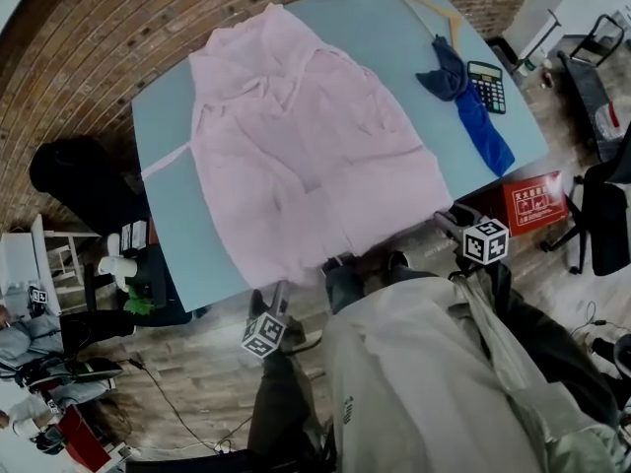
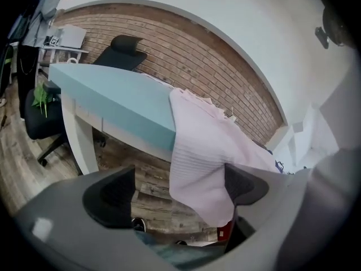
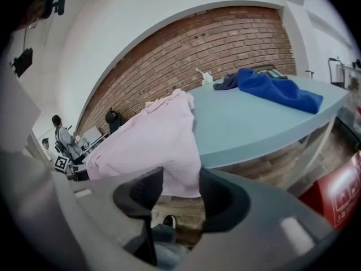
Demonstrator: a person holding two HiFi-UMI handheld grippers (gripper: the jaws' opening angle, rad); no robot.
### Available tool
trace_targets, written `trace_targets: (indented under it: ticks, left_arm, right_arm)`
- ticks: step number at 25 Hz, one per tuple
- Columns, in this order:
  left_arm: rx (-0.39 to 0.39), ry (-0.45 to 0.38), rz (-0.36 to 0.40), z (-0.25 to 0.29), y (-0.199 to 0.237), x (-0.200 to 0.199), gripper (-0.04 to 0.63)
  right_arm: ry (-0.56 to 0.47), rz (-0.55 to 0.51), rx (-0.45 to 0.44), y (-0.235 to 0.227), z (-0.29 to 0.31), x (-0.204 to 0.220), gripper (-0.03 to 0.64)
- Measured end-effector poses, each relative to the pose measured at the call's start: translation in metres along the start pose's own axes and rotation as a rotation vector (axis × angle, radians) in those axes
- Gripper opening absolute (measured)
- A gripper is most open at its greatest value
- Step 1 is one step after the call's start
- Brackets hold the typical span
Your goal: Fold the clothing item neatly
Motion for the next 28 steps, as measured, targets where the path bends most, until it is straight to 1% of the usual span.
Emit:
trace_targets:
  ticks: [2,3,4,6,7,8,9,10,11,12,14,17,19,23,28]
  left_arm:
    - [0.022,0.002,-0.02,0.002,0.002,0.001,0.514]
    - [0.047,0.014,-0.024,0.004,0.002,0.002,0.514]
    - [0.078,0.031,-0.018,0.007,0.002,0.0,0.506]
    - [0.142,0.066,0.017,0.01,-0.003,-0.005,0.418]
    - [0.165,0.081,0.032,0.011,-0.008,-0.007,0.363]
    - [0.173,0.09,0.039,0.01,-0.012,-0.007,0.299]
    - [0.165,0.089,0.036,0.007,-0.016,-0.007,0.245]
    - [0.142,0.076,0.024,0.003,-0.018,-0.006,0.15]
    - [0.117,0.057,0.002,-0.002,-0.02,-0.006,0.037]
    - [0.105,0.036,-0.023,-0.009,-0.021,-0.006,0.031]
    - [0.115,0.005,-0.051,-0.024,-0.028,-0.007,0.031]
    - [0.154,-0.034,-0.035,-0.049,-0.042,-0.021,0.029]
    - [0.191,-0.04,-0.031,-0.062,-0.052,-0.033,0.029]
    - [0.253,-0.06,-0.021,-0.08,-0.079,-0.061,0.029]
    - [0.268,-0.155,-0.059,-0.091,-0.118,-0.108,0.029]
  right_arm:
    - [0.014,-0.006,0.001,0.004,0.005,0.0,0.201]
    - [0.018,-0.002,0.003,0.005,0.005,0.001,0.199]
    - [0.026,-0.005,0.005,0.006,0.007,0.001,0.184]
    - [0.053,-0.047,0.02,0.011,0.009,-0.001,0.138]
    - [0.061,-0.076,0.026,0.014,0.008,-0.002,0.087]
    - [0.06,-0.101,0.022,0.018,0.004,-0.004,0.032]
    - [0.052,-0.118,0.009,0.021,-0.001,-0.005,0.027]
    - [0.042,-0.128,-0.008,0.025,-0.008,-0.007,0.025]
    - [0.031,-0.131,-0.027,0.028,-0.014,-0.008,0.025]
    - [0.022,-0.129,-0.043,0.03,-0.021,-0.01,0.024]
    - [0.008,-0.12,-0.07,0.032,-0.038,-0.014,0.025]
    - [-0.008,-0.123,-0.107,0.035,-0.059,-0.026,0.024]
    - [-0.013,-0.137,-0.126,0.038,-0.068,-0.038,0.024]
    - [-0.029,-0.227,-0.191,0.053,-0.08,-0.069,0.023]
    - [-0.039,-0.354,-0.243,0.07,-0.087,-0.116,0.025]
Point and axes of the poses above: the fingertips, and each gripper's own axes: z forward along the fingers, y to its left, x out of its underside, the point moved 9 cm from there along -z, backward along the fingers, and after that the axes turned 2 degrees about x, right-handed, at the moved point
